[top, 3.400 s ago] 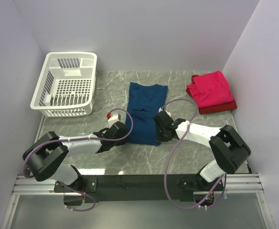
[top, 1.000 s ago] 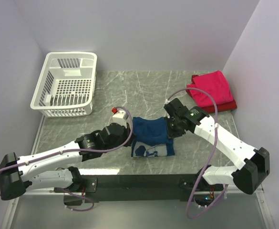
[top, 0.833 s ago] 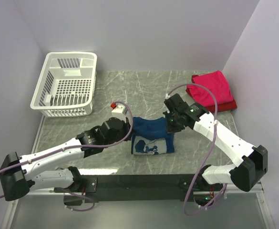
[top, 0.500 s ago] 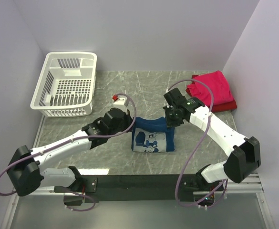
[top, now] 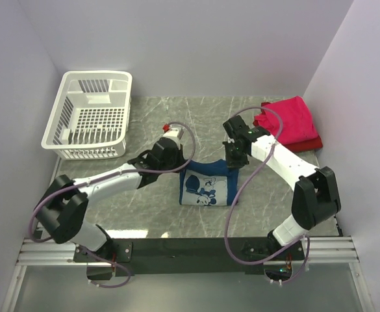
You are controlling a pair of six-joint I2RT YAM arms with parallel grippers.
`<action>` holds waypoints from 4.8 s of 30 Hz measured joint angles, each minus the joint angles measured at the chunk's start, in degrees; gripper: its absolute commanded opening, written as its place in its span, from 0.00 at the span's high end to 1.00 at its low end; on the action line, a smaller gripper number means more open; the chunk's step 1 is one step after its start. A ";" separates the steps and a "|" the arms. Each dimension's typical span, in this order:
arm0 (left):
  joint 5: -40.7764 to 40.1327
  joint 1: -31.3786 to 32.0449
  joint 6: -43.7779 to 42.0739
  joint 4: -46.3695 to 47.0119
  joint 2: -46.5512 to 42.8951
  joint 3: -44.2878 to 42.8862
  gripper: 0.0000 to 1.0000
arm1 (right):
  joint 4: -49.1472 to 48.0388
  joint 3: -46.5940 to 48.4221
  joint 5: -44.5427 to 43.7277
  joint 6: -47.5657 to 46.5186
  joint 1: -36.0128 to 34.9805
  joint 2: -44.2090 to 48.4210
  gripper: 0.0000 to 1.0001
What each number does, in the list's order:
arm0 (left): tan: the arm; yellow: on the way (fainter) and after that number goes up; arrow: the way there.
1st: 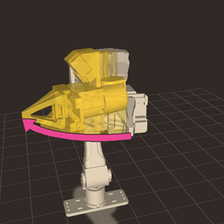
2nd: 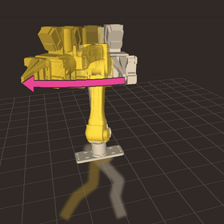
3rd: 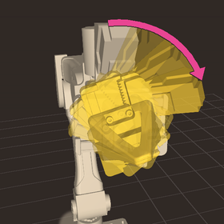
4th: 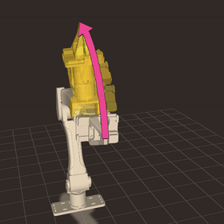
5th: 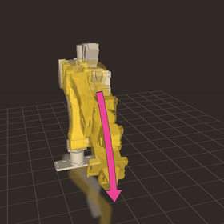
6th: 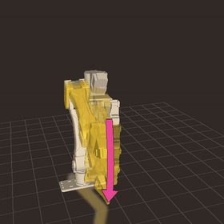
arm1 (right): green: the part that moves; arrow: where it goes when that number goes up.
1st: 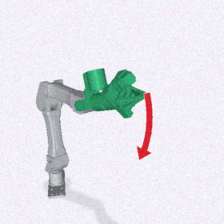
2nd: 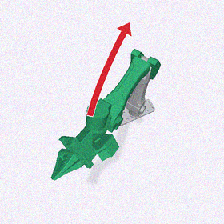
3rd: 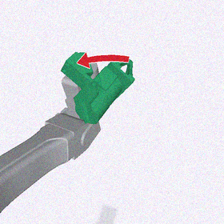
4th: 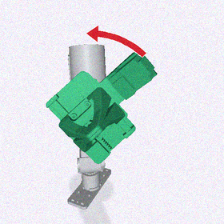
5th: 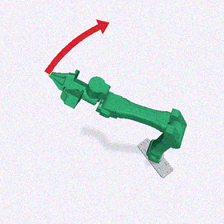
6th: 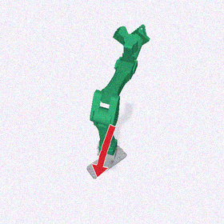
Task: Fold and stack the t-shirts
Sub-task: Fold the tshirt, then neatly place the folded tshirt to the corner
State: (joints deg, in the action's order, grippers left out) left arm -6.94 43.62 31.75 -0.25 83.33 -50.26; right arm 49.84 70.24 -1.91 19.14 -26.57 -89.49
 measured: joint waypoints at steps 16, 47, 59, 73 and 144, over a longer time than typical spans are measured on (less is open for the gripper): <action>-0.63 -3.10 -2.36 -0.63 14.47 -9.81 0.68 | -4.39 1.62 0.04 -0.55 6.08 -8.37 0.58; 3.98 7.43 8.68 4.61 11.54 -5.62 0.56 | -22.45 -26.21 13.44 6.91 7.43 12.33 0.30; 2.49 7.61 11.63 6.86 14.03 1.33 0.57 | -27.98 -33.03 12.96 9.62 7.43 11.13 0.29; 2.14 7.61 13.16 13.40 14.03 5.38 0.58 | -43.43 -34.84 21.92 14.40 7.58 6.86 0.28; 1.18 -4.81 9.97 6.84 -2.54 15.39 0.44 | -1.01 42.53 -2.56 -24.85 29.99 -18.91 1.00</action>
State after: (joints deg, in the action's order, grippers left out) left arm -5.76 38.81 41.71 6.59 80.79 -34.87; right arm 48.84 112.77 -4.47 -5.72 3.42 -108.40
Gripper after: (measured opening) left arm 0.562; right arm 0.189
